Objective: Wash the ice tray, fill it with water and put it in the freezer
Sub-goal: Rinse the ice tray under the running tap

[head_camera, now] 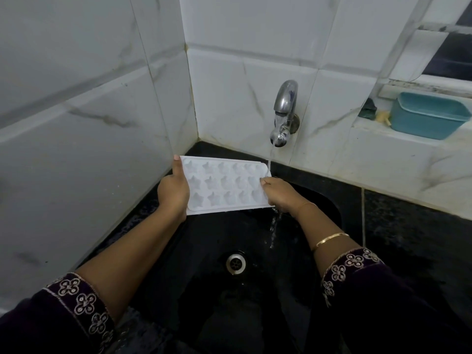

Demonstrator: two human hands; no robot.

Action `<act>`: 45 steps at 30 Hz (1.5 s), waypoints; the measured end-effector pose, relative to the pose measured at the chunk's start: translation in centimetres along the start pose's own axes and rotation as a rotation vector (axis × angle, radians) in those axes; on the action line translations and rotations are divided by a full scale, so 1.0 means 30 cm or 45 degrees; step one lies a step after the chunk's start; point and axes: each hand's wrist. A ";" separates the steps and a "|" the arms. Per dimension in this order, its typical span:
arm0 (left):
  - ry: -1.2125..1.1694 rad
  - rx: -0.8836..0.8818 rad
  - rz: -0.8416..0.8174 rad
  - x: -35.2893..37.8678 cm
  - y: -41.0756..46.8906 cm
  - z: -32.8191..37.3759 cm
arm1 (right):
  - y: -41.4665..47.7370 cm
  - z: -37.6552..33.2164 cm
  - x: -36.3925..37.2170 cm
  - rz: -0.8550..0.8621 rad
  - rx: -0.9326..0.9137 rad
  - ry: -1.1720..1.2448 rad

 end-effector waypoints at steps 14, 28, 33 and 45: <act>-0.017 0.010 -0.016 0.010 -0.021 0.003 | 0.001 0.013 -0.014 0.012 0.029 -0.338; -0.001 0.102 -0.088 0.045 -0.011 0.035 | -0.020 0.029 -0.049 0.036 0.075 -0.121; 0.029 0.054 -0.200 0.080 -0.005 0.033 | -0.036 0.043 -0.040 0.313 0.152 -0.268; 0.236 0.107 -0.600 0.261 -0.064 0.115 | -0.113 0.001 -0.066 0.093 0.248 0.828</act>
Point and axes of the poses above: each hand's wrist, its own y-axis towards the middle knuckle, its own x-axis out of the palm, z = x × y, and after that the axes turned 5 degrees about z, right-handed
